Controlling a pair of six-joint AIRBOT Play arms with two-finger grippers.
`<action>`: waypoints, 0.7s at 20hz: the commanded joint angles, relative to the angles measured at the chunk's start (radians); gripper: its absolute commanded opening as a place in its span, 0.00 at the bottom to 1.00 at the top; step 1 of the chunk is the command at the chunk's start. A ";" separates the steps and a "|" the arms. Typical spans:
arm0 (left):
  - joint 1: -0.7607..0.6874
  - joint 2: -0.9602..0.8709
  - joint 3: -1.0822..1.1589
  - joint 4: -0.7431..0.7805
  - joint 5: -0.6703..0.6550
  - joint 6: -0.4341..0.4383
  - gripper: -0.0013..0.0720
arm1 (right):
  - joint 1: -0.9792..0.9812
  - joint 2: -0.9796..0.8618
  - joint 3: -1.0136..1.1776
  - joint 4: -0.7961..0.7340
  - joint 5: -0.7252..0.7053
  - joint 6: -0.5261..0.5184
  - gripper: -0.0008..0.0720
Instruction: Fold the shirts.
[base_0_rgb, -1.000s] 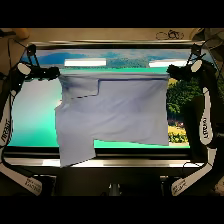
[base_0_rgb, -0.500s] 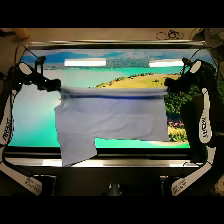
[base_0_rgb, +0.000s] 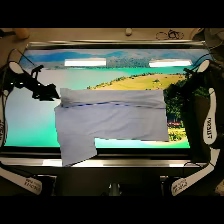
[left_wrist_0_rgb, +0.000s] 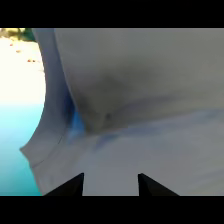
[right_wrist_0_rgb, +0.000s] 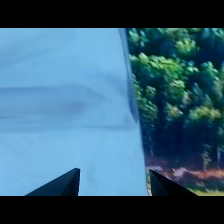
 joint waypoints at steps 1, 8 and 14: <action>0.056 0.146 -0.177 -0.005 -0.074 0.042 0.61 | -0.055 0.101 -0.120 -0.009 0.125 -0.011 0.66; 0.068 0.575 -1.083 -0.036 0.210 0.155 0.61 | -0.054 0.301 -0.624 0.017 -0.116 -0.072 0.66; 0.033 0.569 -1.177 -0.133 0.325 0.150 0.61 | -0.054 0.303 -0.626 -0.002 -0.102 -0.076 0.66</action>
